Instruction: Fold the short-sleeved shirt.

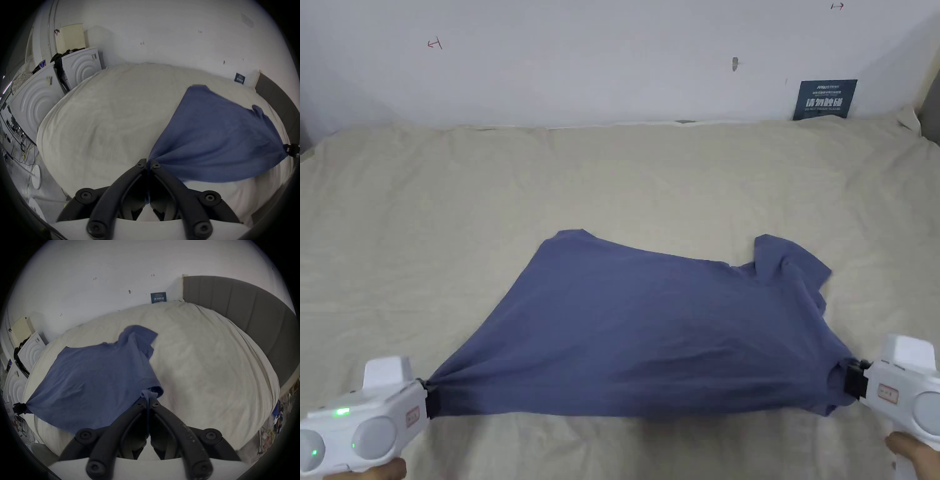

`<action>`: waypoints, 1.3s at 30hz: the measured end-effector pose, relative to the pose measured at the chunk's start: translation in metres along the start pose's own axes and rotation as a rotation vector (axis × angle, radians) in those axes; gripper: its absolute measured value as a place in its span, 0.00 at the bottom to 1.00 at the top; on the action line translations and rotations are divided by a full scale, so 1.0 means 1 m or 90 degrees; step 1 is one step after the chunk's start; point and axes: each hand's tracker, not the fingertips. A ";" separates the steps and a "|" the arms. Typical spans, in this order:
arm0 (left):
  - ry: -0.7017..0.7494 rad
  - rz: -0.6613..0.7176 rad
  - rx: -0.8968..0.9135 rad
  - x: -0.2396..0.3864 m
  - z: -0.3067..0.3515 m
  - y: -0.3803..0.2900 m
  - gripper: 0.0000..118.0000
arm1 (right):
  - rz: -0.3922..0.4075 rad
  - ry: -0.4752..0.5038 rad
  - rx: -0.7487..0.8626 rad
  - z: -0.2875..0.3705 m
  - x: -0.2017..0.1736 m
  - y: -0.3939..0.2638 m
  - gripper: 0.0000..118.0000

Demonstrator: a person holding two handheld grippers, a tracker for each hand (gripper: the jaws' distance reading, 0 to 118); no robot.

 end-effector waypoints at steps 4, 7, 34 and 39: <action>0.009 -0.002 -0.030 -0.010 0.012 -0.036 0.02 | -0.007 -0.002 -0.017 0.016 0.009 -0.030 0.04; 0.013 0.005 -0.056 -0.016 0.021 -0.054 0.02 | -0.007 -0.010 -0.040 0.021 0.017 -0.049 0.04; -0.092 0.024 0.313 0.097 0.118 0.070 0.82 | 0.120 -0.043 0.336 0.152 -0.085 0.034 0.80; -0.094 0.015 0.427 0.121 0.149 0.078 0.03 | 0.114 -0.029 0.423 0.185 -0.101 0.036 0.09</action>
